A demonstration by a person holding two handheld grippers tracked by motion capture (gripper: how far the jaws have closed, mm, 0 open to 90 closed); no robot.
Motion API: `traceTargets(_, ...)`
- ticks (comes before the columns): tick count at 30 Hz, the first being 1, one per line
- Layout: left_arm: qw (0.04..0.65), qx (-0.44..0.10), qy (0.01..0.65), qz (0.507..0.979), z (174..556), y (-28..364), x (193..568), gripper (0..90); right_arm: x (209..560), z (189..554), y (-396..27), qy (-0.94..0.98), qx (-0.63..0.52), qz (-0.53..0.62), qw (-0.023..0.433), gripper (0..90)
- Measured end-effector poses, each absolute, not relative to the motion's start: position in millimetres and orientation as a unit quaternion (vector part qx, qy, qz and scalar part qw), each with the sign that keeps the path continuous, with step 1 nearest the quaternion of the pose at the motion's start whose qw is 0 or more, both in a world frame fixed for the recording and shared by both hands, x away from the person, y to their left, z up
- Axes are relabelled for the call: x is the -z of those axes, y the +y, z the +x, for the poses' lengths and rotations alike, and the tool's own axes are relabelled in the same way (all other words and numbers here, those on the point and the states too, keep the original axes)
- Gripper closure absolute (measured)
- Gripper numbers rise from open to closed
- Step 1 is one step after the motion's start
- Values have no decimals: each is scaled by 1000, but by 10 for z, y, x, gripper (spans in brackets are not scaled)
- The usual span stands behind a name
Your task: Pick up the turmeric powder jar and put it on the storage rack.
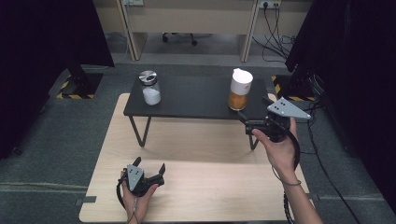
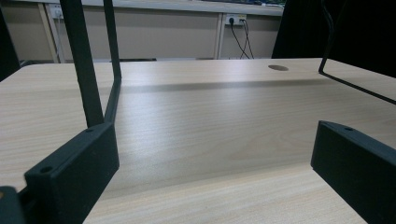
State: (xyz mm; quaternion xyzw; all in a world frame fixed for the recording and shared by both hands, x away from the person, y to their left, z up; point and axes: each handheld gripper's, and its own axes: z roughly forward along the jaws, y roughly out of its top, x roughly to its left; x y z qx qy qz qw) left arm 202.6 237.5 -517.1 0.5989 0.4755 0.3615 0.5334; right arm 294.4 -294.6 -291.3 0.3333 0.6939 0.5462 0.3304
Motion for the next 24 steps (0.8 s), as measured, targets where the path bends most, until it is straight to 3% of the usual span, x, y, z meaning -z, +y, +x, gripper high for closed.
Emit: traceTargets(24,533,-365,474,599,2018,2369,5177,2,3124,2745,-3060,696,-541,339,329,19)
